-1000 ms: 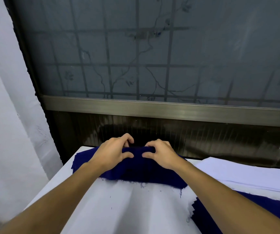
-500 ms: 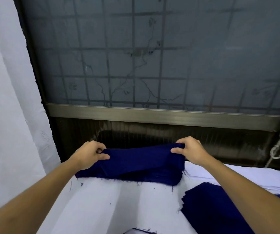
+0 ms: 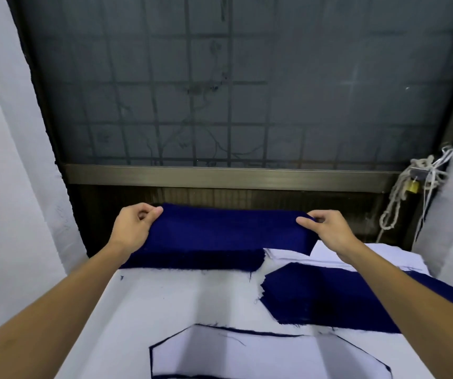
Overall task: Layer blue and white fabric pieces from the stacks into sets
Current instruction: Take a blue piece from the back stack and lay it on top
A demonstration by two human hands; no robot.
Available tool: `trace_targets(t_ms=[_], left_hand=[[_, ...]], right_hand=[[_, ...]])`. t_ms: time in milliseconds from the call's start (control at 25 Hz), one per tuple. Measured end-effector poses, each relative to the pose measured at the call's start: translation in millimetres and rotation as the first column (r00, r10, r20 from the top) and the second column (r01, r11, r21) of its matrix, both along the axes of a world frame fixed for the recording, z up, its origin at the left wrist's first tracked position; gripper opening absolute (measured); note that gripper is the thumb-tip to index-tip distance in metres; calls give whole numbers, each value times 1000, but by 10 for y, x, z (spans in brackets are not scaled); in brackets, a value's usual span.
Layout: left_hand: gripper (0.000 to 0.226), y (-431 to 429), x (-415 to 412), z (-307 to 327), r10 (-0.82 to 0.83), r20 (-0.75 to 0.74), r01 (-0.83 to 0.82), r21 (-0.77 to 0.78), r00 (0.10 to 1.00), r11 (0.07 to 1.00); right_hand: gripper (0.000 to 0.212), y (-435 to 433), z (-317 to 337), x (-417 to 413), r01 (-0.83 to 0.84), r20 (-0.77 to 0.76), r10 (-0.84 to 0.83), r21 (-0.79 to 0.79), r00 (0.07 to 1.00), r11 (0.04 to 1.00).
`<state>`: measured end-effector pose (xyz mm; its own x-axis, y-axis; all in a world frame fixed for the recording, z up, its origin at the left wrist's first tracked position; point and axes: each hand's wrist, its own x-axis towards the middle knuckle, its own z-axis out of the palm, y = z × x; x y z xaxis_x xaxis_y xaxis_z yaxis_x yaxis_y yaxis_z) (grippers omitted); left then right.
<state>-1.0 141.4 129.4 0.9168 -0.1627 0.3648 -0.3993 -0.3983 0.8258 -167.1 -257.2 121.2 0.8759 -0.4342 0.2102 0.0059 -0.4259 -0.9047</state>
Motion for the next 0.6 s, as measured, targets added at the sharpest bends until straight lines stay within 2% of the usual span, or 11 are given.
trace_targets(t_ms=[160,320,600], left_hand=[[25,-99,-349,-45,9,64,-12,44,998,999],[25,-95,-609,-277,-9,35,6,76,999,997],[20,62,-963,-962,0,-68,15,226,998,974]], right_hand=[[14,-53,-127,-385,63,55,-64,20,996,998],[14,-66,-299,-758,83,77,-81,-21,994,996],[16,-23,-837,-1301,-6,-92,4,-24,996,1000]])
